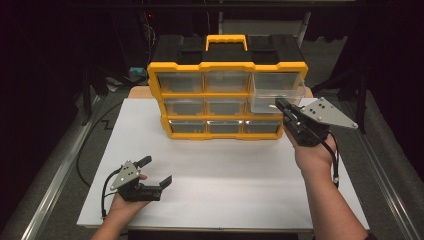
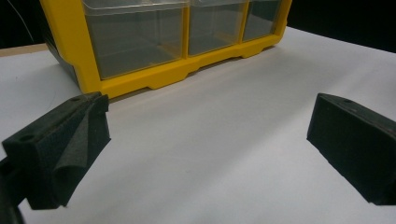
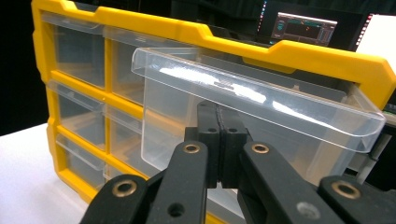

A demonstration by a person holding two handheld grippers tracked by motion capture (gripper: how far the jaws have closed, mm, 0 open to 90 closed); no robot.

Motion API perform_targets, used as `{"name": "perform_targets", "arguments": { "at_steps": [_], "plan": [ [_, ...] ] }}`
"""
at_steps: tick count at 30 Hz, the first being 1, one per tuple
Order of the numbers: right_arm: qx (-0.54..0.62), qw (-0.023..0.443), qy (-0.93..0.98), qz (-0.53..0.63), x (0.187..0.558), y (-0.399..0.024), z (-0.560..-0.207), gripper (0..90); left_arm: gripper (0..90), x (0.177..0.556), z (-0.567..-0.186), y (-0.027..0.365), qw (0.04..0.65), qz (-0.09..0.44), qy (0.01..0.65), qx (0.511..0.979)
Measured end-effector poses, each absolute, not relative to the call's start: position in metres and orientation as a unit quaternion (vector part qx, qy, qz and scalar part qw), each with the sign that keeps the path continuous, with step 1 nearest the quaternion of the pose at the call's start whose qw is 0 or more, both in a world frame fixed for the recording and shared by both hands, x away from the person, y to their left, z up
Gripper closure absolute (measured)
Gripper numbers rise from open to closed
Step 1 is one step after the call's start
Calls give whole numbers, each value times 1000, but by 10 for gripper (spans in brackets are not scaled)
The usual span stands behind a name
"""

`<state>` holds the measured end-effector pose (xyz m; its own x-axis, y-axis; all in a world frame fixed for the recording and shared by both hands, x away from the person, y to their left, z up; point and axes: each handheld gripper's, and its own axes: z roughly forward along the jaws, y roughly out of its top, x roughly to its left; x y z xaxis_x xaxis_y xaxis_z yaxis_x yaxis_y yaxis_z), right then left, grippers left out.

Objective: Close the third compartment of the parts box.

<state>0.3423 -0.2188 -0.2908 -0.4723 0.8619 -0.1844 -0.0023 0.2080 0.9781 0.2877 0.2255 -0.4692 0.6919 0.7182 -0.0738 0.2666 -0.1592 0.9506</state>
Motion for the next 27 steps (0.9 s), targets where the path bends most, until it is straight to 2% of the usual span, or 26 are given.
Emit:
{"name": "perform_targets", "arguments": {
  "at_steps": [27],
  "plan": [
    [338,409,671,518,374,-216,-283,900,4,287,-469,226,556,203,338,732]
  ]
}}
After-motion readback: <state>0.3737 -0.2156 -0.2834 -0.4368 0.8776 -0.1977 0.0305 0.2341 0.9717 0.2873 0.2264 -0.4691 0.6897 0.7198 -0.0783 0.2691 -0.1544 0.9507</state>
